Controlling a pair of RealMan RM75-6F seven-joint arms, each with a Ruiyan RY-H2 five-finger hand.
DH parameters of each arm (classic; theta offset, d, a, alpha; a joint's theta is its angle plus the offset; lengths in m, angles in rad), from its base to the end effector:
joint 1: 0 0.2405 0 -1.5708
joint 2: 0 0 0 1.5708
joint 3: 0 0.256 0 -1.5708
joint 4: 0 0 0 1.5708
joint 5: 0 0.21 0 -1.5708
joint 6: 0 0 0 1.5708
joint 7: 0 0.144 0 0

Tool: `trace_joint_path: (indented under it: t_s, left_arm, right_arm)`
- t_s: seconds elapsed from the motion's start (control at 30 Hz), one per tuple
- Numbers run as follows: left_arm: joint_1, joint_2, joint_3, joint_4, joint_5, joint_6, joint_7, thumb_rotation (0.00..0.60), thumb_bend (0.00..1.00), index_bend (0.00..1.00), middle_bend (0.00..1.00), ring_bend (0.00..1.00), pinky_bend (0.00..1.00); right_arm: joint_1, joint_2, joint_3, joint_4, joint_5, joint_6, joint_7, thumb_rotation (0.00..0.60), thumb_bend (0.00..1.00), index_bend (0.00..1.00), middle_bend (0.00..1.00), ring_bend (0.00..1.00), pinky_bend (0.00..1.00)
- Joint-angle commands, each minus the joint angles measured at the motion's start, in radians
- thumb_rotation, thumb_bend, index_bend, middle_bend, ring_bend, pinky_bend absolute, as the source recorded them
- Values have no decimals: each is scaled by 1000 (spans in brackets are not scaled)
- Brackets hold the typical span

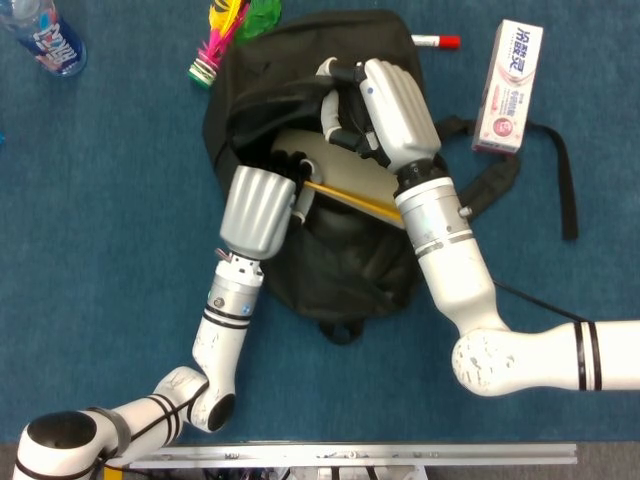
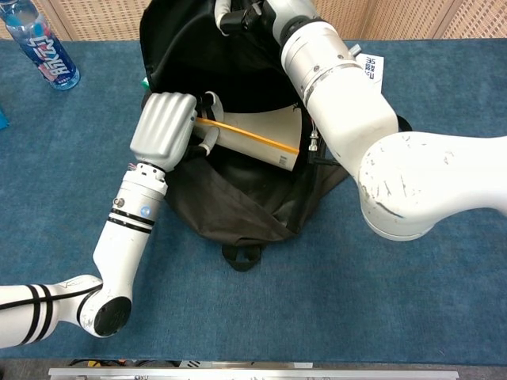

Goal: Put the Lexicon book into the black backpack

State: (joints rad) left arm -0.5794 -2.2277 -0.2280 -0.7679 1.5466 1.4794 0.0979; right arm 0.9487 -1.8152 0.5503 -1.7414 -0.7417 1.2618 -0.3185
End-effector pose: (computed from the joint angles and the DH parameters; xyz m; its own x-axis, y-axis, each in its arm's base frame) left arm -0.1229 0.2885 -0.1073 0.1702 -0.1703 0.9706 0.9049 -0.3628 -0.2223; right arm 0.0263 -0.3387 -0.0092 -0.3099 -0.2554 0.9158 -0.9132 -0.1880 -0.3615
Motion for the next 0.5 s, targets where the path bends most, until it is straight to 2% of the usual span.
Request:
trace_joint_path:
  t_s: [0.03,0.37,0.5]
  left_arm:
    - [4,9,-2,5,-3,15,-6,600,385,671,625,544,499]
    - [5,27,-92,-27,-81,47,-82,600,385,666,634,550,499]
    - [1,32,-73,-20,-65,60,-81,600,386,663,641,551,499]
  right_arm:
    - [-2,2,-3,1,1,0,0,600,645,801,637,529,665]
    - [-5,2,-5,2,4,1,3,600,640,801,637,529,665]
    - [-3,0,-6,2,6,1,2,600,639,801,637,529,665]
